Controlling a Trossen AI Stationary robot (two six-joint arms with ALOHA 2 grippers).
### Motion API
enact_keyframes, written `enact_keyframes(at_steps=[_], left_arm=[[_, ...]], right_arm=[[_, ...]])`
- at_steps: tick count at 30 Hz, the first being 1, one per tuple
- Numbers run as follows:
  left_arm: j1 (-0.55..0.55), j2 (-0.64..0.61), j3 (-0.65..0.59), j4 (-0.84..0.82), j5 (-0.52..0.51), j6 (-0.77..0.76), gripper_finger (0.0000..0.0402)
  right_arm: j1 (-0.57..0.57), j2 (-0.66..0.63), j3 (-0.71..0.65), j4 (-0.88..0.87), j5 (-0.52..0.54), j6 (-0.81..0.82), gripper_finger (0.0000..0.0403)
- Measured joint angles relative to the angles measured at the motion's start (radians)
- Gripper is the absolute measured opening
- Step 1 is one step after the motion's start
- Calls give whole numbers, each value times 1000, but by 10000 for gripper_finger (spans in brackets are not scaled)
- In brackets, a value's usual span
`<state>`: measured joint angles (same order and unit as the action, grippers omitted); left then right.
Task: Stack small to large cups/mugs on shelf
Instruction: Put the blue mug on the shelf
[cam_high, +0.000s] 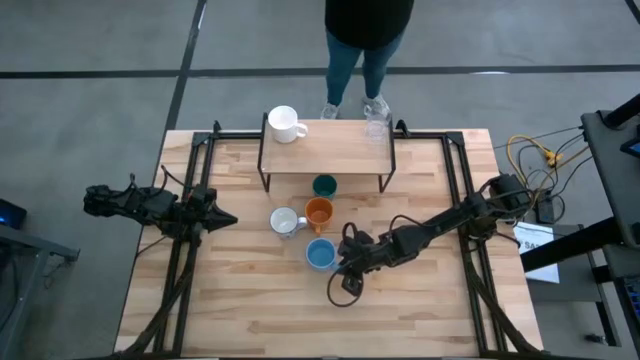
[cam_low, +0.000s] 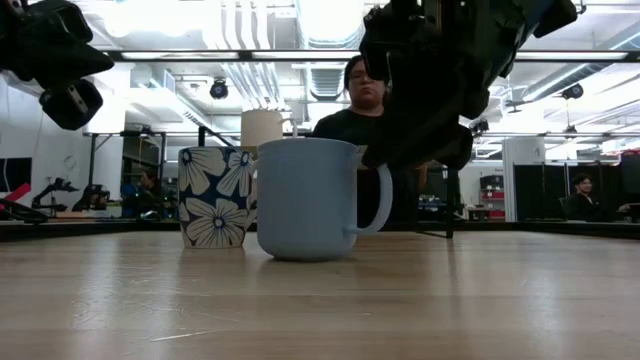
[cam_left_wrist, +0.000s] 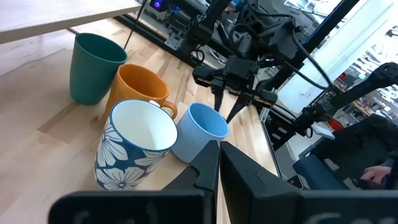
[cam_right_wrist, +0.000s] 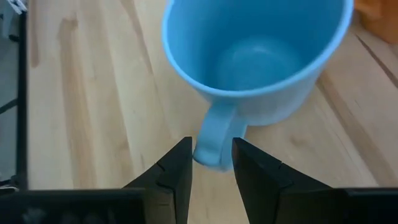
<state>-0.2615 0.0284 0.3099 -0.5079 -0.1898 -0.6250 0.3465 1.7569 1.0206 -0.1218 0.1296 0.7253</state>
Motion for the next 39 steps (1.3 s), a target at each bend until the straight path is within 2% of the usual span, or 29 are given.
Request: enact_keyframes(at_steps=[19,32,39], left_arm=[[0,0,0,3,0,-24,0],[0,0,0,2,0,-23,0],[0,0,0,2,0,-23,0]], right_arm=[[-29,0,-3,-55,6,-57,106],[-33,0,-3,-55,3,-80,60],[-37,-1,-3,-58,3,-82,60]])
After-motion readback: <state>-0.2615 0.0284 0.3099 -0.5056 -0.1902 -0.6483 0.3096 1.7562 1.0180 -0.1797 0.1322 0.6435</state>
